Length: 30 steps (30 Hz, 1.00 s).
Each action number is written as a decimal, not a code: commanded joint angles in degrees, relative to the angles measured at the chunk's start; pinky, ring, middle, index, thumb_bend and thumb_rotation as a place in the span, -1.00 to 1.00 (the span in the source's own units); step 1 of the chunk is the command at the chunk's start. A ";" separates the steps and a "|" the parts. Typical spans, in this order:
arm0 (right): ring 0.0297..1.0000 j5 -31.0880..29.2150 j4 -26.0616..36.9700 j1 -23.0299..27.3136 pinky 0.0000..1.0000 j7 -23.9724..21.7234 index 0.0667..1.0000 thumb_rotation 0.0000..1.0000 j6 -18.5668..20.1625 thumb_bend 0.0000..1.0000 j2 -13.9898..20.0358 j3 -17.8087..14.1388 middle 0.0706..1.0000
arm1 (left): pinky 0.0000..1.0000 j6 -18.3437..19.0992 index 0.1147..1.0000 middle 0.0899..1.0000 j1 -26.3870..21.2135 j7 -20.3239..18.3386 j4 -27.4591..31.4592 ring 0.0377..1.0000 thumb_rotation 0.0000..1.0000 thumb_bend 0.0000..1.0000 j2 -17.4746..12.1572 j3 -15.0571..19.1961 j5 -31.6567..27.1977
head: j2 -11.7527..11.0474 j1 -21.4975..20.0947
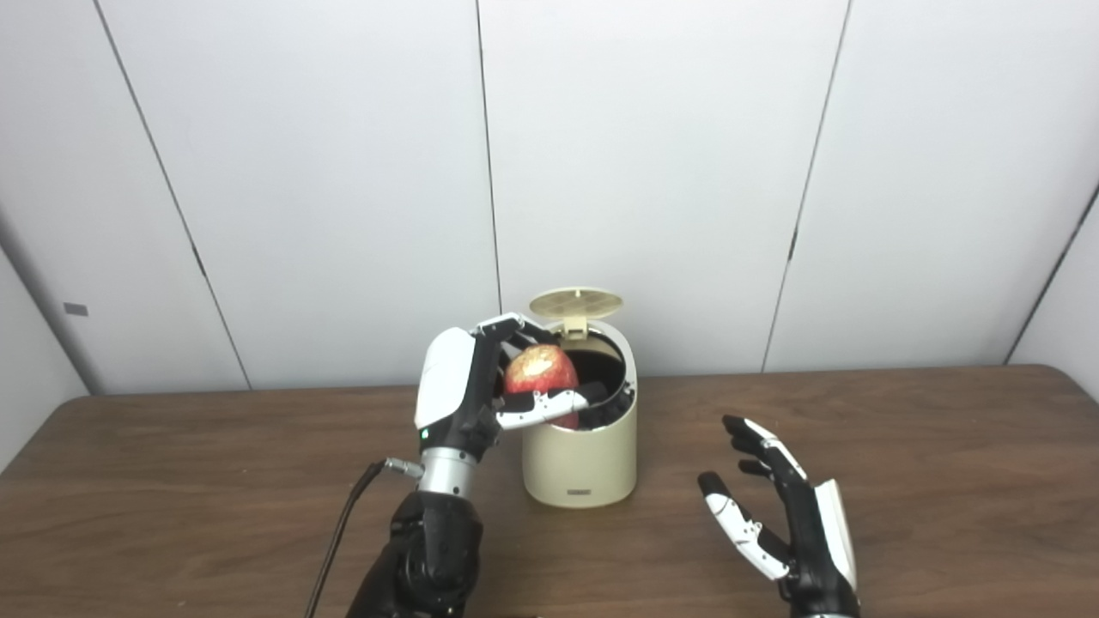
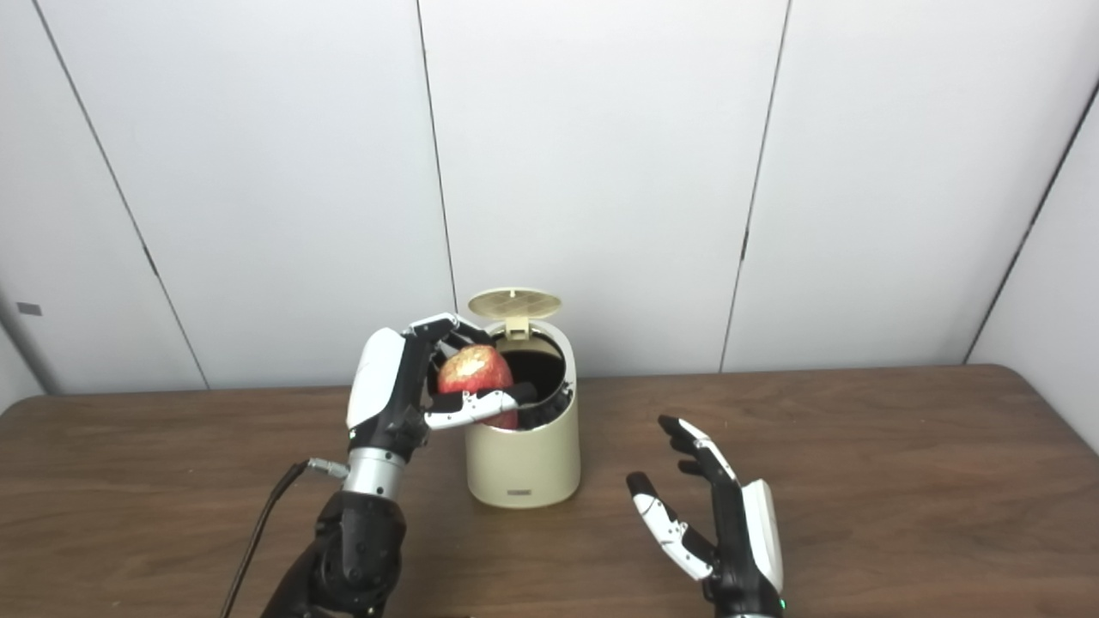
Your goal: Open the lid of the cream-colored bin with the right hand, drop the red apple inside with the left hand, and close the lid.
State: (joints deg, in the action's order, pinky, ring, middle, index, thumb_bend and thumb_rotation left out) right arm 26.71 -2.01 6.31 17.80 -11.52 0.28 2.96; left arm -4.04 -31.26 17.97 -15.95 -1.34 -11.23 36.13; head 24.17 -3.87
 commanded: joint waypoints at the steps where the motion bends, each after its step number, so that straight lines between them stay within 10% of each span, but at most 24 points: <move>1: 0.58 0.21 -1.66 -1.35 0.43 1.14 0.57 0.15 -0.98 -0.43 -1.17 0.61 0.60 | -0.67 -0.17 -0.09 -0.23 -2.16 0.56 -0.53 -0.65 -1.00 0.04 0.28 -0.59 0.65 | 0.04 -0.05; 12: 0.59 0.27 -1.34 -1.59 0.45 1.07 0.58 0.29 -0.83 -0.38 -1.65 1.18 0.60 | -0.58 -2.56 -0.08 -0.25 -2.55 0.41 -0.85 -0.54 -1.00 0.04 0.05 -2.04 0.15 | -0.19 -1.14; 20: 0.59 0.33 -0.82 -1.96 0.45 1.05 0.59 0.37 -0.49 -0.36 -1.90 1.33 0.61 | -0.39 -12.95 -0.20 -0.11 -4.47 10.11 -7.21 -0.14 -1.00 0.05 -1.43 -5.72 5.73 | -0.14 -1.47; 30: 0.59 0.41 -0.28 -2.72 0.44 0.95 0.58 0.38 -0.59 -0.35 -2.40 1.60 0.60 | -0.33 -17.40 -0.22 -0.09 -6.24 16.14 -14.20 -0.09 -1.00 0.04 -1.58 -7.58 8.25 | 0.17 -1.82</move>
State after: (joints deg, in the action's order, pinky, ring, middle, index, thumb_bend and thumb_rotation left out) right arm 26.93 -1.39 5.60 17.92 -11.20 -1.27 3.96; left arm -21.14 -35.19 33.26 -29.75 -2.88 -18.60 43.30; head 24.26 -5.71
